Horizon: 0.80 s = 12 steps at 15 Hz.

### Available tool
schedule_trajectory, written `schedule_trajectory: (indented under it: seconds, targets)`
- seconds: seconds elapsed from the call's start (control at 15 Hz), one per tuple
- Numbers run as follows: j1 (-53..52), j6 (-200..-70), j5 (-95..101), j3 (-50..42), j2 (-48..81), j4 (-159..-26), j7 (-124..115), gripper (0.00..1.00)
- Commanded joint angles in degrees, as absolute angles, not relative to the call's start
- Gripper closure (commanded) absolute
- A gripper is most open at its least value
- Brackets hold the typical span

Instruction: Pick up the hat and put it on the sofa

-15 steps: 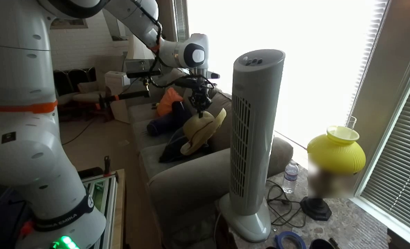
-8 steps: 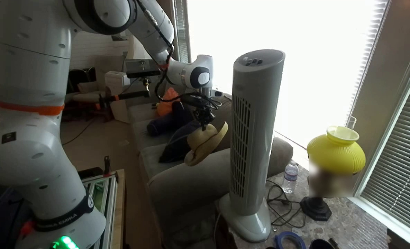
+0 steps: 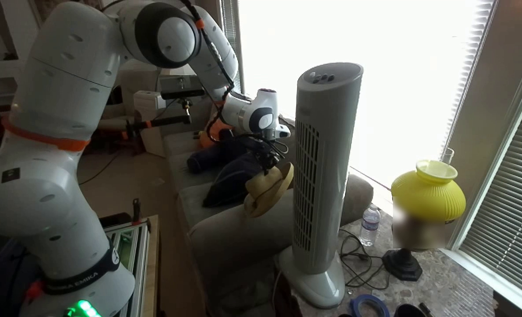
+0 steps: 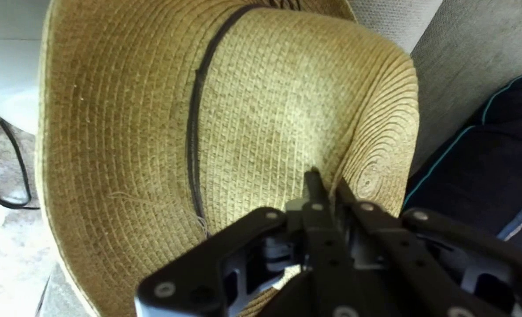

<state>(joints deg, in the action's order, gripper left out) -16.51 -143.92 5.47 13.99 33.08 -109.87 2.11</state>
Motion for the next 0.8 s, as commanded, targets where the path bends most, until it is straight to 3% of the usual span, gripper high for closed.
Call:
schedule_trajectory:
  seconds: [0.0,0.07,0.13,0.27,0.73]
  targets:
    - [-16.3,-144.6,4.3,14.0,37.0,-106.3,4.0,0.98]
    - [-16.4,-144.3,4.6,13.7,37.5,-105.7,4.0,0.98]
    - [-16.5,-144.3,4.7,13.5,38.1,-105.0,4.0,0.68]
    - [-16.7,-144.4,4.9,13.5,37.9,-104.2,4.0,0.62]
    - [-18.0,-140.0,5.9,13.2,34.2,-101.7,4.0,0.09]
